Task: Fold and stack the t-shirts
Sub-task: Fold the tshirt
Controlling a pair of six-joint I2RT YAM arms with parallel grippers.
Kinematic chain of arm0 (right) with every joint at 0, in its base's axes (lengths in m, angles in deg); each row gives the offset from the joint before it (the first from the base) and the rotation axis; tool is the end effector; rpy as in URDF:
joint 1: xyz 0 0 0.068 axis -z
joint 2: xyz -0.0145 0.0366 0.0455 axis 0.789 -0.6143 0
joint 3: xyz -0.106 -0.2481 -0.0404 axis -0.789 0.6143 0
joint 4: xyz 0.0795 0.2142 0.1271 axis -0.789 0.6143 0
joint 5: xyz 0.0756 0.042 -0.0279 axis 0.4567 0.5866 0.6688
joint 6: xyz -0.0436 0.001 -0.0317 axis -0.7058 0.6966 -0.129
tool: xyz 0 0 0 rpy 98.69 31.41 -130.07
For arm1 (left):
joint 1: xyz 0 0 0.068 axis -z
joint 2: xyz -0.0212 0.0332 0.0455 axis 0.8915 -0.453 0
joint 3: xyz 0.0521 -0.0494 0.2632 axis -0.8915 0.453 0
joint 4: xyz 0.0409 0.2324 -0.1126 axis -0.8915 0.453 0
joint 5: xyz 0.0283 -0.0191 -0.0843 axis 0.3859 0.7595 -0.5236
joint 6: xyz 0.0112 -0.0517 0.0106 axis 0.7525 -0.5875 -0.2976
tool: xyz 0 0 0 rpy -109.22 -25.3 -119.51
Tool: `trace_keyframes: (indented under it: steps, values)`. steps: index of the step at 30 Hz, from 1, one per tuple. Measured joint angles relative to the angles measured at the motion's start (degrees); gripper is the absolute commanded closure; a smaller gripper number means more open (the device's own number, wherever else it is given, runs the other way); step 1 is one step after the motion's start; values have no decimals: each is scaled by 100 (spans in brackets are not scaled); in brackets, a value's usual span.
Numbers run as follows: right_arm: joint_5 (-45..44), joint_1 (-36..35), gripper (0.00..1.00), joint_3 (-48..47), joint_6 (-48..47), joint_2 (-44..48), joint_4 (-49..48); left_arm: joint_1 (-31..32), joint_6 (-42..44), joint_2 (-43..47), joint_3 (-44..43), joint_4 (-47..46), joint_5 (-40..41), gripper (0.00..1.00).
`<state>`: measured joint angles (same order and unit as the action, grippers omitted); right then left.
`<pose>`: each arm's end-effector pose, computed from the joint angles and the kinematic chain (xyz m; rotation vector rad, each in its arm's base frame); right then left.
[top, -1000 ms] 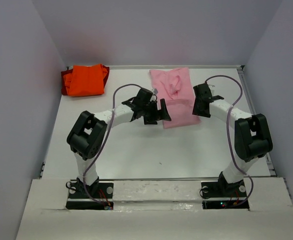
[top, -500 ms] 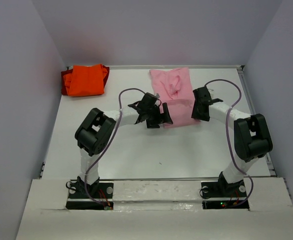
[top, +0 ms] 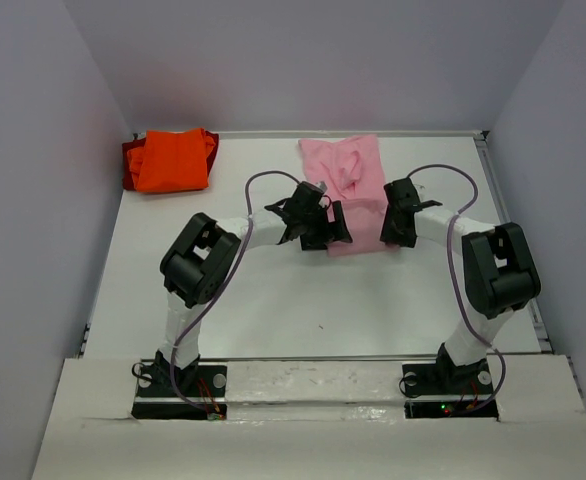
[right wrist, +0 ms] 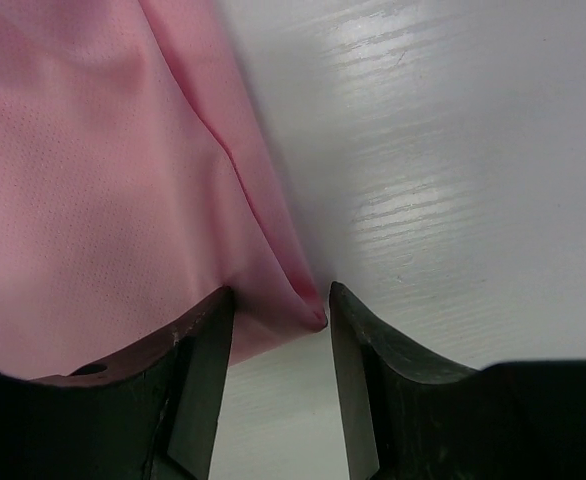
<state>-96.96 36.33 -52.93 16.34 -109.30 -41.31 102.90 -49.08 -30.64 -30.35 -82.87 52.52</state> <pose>0.3333 0.0835 0.1658 0.3473 2.5750 -0.1334 0.3356 -0.2935 0.1687 0.1201 2.4555 -1.0459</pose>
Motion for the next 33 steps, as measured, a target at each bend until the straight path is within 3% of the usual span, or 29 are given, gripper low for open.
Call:
trace_keyframes:
  steps: [6, 7, 9, 10, 12, 13, 16, 18, 19, 25, 33]
  values:
    - [9, 0, 56, 28, 2, 0, -111, 24, 74, 0, 26, 101, 153, 35]
    - [11, 0, 57, 37, 4, 0, -129, 20, 74, 0, 44, 136, 168, 46]
    - [28, 0, 58, 39, 11, 0, -142, 20, 138, -2, 59, 210, 221, 57]
    - [35, 0, 58, 42, 20, 0, -151, 22, 153, -24, 66, 271, 221, 73]
    - [46, 0, 58, 50, 22, 4, -168, 22, 195, -68, 61, 326, 234, 87]
    - [48, 0, 58, 55, 22, 7, -175, 22, 188, -105, 61, 356, 232, 100]
    - [50, 0, 64, 94, 22, 28, -216, 24, 177, -131, 13, 354, 168, 100]
    - [72, 0, 95, 122, 33, 39, -273, 24, 190, -149, -2, 354, 153, 100]
    - [96, 0, 100, 129, 37, 39, -313, 24, 188, -151, -4, 352, 140, 100]
    - [330, -2, 100, 356, 26, 181, -568, 24, 188, -146, 46, 260, 127, 100]
    - [1167, 4, 100, 1180, 118, 896, -750, 24, 162, 520, 1108, -190, 107, 100]
